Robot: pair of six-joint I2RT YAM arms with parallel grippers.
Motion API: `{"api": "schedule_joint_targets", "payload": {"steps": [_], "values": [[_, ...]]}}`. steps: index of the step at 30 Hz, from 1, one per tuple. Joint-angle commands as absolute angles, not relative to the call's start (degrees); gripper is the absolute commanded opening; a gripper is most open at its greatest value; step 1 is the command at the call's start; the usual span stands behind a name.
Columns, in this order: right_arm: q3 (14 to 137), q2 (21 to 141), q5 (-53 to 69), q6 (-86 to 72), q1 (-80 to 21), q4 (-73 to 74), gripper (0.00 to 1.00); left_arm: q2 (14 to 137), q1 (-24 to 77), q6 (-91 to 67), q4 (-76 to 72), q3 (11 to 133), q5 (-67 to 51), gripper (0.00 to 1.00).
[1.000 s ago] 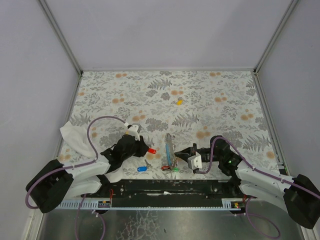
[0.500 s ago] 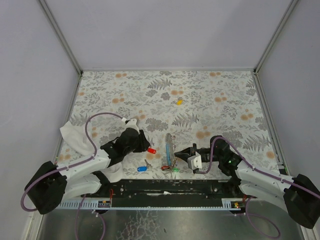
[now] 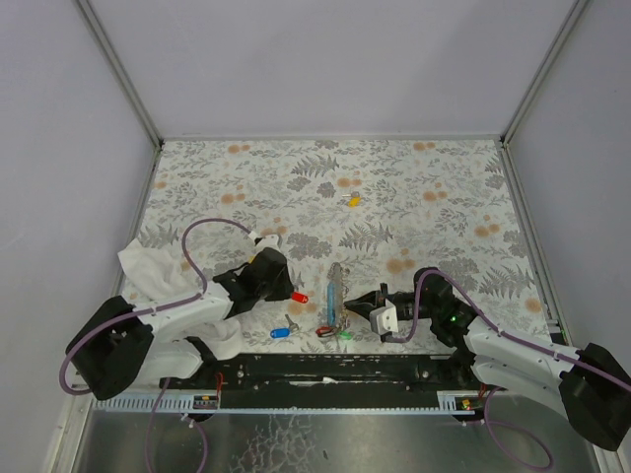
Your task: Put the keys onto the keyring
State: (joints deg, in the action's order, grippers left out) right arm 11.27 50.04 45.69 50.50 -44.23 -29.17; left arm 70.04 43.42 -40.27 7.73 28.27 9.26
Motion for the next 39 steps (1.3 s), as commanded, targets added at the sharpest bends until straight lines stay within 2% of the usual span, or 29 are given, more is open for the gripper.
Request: {"api": "schedule_joint_targets", "payload": {"steps": [1, 11, 20, 23, 30, 39], "values": [[12.5, 49.6, 46.6, 50.0, -44.8, -32.1, 0.0, 72.1, 43.6, -40.6, 7.1, 29.2, 9.6, 0.22], [12.5, 49.7, 46.7, 50.0, -44.8, -32.1, 0.0, 74.1, 43.7, -40.3, 4.8, 28.9, 9.4, 0.15], [12.4, 49.6, 46.7, 50.0, -44.8, -31.8, 0.0, 73.2, 44.0, -39.7, 1.7, 26.6, 8.5, 0.01], [12.5, 49.2, 46.8, 49.9, -44.8, -31.6, 0.0, 71.5, 44.0, -38.6, -1.6, 24.7, 7.8, 0.0], [12.9, 49.2, 46.6, 48.3, -44.8, -31.6, 0.0, 64.4, 44.1, -24.6, -12.5, 21.1, 2.9, 0.0], [13.3, 46.7, 42.8, 45.9, -44.8, -30.2, 0.0, 53.4, 44.1, -6.6, -34.4, 11.8, -11.1, 0.0]]}}
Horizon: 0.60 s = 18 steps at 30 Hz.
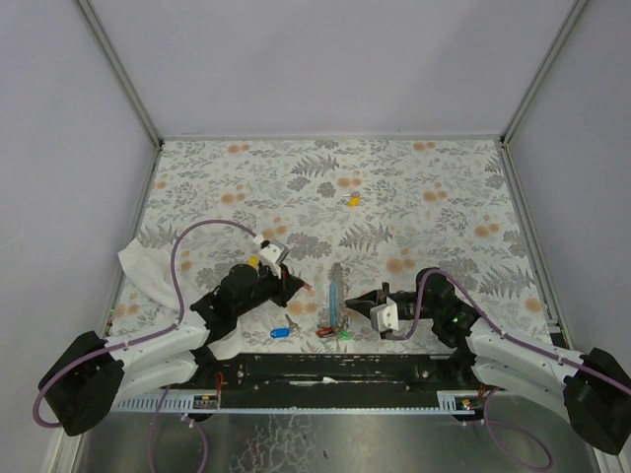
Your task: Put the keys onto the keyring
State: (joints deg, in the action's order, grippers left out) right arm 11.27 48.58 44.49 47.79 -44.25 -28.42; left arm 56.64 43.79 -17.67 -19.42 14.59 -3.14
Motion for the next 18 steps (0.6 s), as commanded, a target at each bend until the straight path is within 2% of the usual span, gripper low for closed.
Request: {"api": "schedule_joint_targets", "payload": {"steps": [1, 10, 18], "values": [[13.4, 46.6, 42.2, 45.5, -44.8, -30.2, 0.0, 53.0, 44.0, -4.4, -34.5, 11.9, -12.5, 0.0], [16.9, 46.0, 35.8, 40.9, -44.8, -24.2, 0.0, 56.7, 44.0, 8.2, -31.2, 17.7, -29.2, 0.0], [17.1, 46.1, 34.8, 39.3, -44.8, -24.6, 0.0, 59.1, 44.1, 13.8, -26.5, 22.1, -36.8, 0.0]]}}
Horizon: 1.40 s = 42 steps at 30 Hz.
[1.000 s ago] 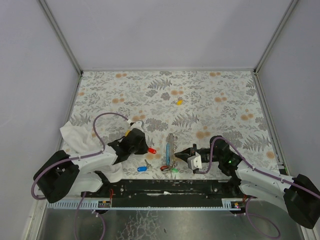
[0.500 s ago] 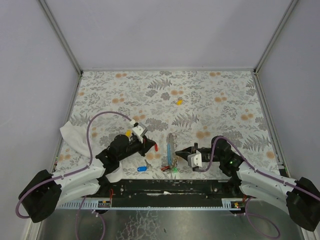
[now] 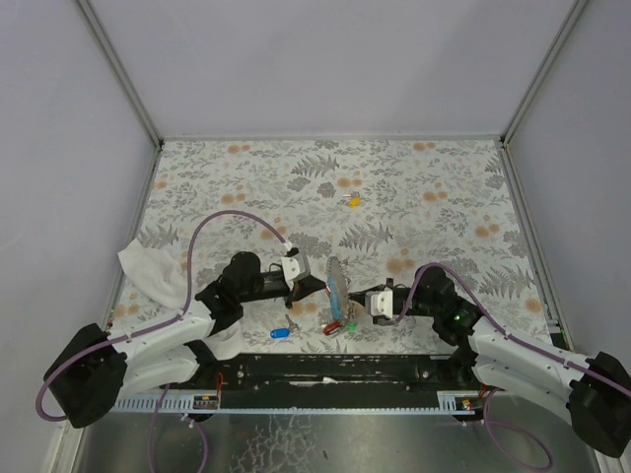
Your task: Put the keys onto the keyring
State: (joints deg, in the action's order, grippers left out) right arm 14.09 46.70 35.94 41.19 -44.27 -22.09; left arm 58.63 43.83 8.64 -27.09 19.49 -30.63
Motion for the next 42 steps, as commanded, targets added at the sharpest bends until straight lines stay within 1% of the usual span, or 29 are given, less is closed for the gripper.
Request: {"api": "schedule_joint_targets", "payload": {"steps": [1, 4, 10, 30, 37, 42], "values": [[17.2, 46.1, 34.9, 39.1, -44.8, -24.6, 0.0, 59.3, 44.1, 14.4, -26.1, 22.2, -37.5, 0.0], [17.4, 46.2, 35.0, 38.6, -44.8, -24.5, 0.0, 59.1, 44.1, 14.7, -25.8, 22.4, -40.2, 0.0], [18.3, 46.7, 34.4, 36.6, -44.8, -23.9, 0.0, 59.3, 45.6, 16.7, -23.4, 23.1, -40.3, 0.0], [18.7, 48.1, 35.8, 36.5, -44.8, -23.6, 0.0, 58.9, 56.2, 22.3, -21.8, 24.5, -18.6, 0.0], [14.6, 48.2, 38.8, 42.4, -44.8, -29.3, 0.0, 58.9, 58.4, 23.7, -20.6, 24.9, -16.4, 0.0], [14.1, 51.1, 43.1, 49.8, -44.8, -29.5, 0.0, 57.8, 59.4, 24.2, -19.6, 24.4, -15.1, 0.0]]}}
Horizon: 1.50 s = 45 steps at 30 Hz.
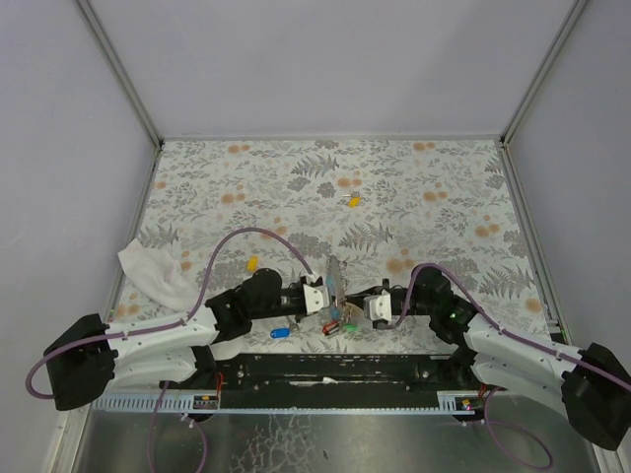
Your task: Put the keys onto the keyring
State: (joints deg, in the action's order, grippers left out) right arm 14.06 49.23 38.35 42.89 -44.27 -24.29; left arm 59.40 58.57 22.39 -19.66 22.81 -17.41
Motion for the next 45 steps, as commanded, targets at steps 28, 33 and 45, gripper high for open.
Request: {"api": "schedule_joint_targets", "payload": {"steps": [28, 33, 45], "values": [[17.3, 49.4, 39.9, 47.7, -44.8, -22.0, 0.0, 59.3, 75.4, 30.1, -19.2, 23.0, 15.2, 0.0], [17.2, 48.5, 38.9, 48.0, -44.7, -21.6, 0.0, 60.6, 77.7, 31.9, -18.3, 23.9, 19.4, 0.0], [17.7, 49.0, 39.4, 47.5, -44.8, -20.9, 0.0, 62.9, 79.8, 34.0, -19.9, 24.8, 20.8, 0.0]]}}
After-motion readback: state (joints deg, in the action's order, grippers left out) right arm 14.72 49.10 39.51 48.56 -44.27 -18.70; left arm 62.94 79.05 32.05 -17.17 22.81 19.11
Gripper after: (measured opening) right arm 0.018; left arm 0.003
